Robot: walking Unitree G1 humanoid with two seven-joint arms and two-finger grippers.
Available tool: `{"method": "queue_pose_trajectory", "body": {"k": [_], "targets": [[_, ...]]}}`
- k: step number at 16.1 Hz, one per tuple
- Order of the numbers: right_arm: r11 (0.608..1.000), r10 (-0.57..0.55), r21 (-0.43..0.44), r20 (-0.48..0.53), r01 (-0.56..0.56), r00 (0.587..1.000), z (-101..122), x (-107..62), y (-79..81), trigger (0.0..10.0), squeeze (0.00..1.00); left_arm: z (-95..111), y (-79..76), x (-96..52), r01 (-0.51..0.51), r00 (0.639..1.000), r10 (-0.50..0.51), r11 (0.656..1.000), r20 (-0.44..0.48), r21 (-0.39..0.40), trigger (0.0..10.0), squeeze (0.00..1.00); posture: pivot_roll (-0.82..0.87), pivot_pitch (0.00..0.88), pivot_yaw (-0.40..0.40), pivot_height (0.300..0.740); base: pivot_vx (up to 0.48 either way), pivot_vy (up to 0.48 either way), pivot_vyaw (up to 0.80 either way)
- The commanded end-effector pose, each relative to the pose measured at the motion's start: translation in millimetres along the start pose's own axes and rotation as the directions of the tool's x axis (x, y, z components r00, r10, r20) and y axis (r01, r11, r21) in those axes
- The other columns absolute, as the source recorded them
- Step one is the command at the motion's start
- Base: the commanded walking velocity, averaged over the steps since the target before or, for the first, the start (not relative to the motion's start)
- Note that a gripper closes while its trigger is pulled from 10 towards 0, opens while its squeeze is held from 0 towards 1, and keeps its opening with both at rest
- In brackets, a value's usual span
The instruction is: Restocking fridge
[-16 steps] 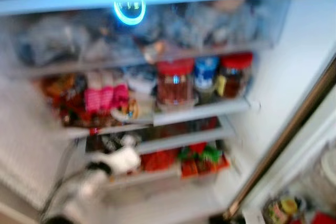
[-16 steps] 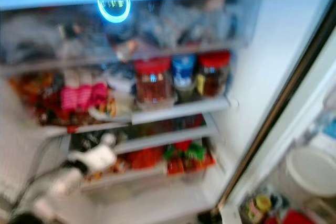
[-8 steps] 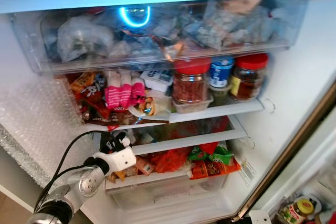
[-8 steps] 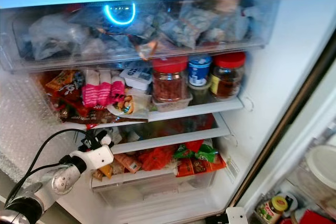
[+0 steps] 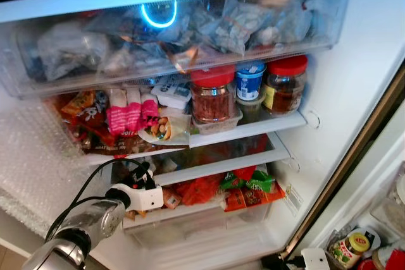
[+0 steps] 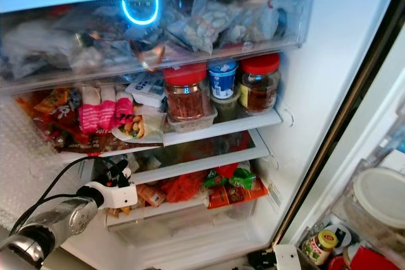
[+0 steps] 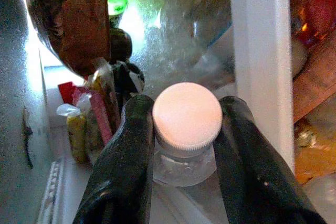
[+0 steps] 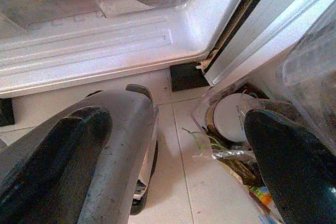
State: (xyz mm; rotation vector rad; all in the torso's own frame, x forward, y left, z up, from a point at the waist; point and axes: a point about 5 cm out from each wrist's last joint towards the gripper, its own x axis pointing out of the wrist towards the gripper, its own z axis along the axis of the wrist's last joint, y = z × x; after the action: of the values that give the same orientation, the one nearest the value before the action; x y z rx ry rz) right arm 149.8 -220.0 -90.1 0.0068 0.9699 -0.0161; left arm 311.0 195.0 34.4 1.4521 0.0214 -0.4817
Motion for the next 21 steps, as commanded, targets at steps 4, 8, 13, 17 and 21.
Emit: {"method": "queue_pose_trajectory", "body": {"k": [4, 8, 13, 17, 21], "targets": [[1.000, -0.011, 0.022, -0.070, 0.013, 0.997, -21, -4.5, 1.3, 10.0, 0.00, -6, -14.9, -5.1, 0.059, 0.997, -0.056, 0.997, -0.059, 0.043, 10.0, 1.00, -0.07, 0.132, 0.039, 0.648, 0.000, 0.000, 0.00], [0.999, -0.018, 0.034, -0.058, 0.020, 0.998, -17, -2.9, 3.3, 10.0, 0.00, -10, -4.5, -2.3, -0.012, 0.996, 0.011, 1.000, -0.087, -0.003, 10.0, 1.00, -0.07, 0.130, 0.046, 0.648, 0.000, 0.000, 0.00], [0.999, -0.027, 0.039, -0.055, 0.029, 0.998, -15, -2.3, 3.2, 10.0, 0.00, -10, 14.7, 2.7, -0.120, 0.990, 0.116, 0.991, -0.078, -0.055, 10.0, 1.00, -0.06, 0.122, 0.044, 0.648, 0.000, 0.000, 0.00], [0.999, -0.031, 0.040, -0.050, 0.033, 0.998, -15, -2.1, 3.0, 10.0, 0.00, -7, 20.8, 4.1, -0.163, 0.986, 0.157, 0.982, -0.059, -0.101, 10.0, 1.00, -0.05, 0.119, 0.043, 0.648, 0.000, 0.000, 0.00], [0.999, -0.031, 0.040, -0.047, 0.032, 0.998, -14, -1.8, 3.6, 10.0, 0.00, -8, 18.4, 1.3, -0.153, 0.988, 0.126, 0.892, -0.092, -0.425, 10.0, 0.00, -0.05, 0.111, 0.045, 0.648, 0.000, 0.000, 0.00]]}}
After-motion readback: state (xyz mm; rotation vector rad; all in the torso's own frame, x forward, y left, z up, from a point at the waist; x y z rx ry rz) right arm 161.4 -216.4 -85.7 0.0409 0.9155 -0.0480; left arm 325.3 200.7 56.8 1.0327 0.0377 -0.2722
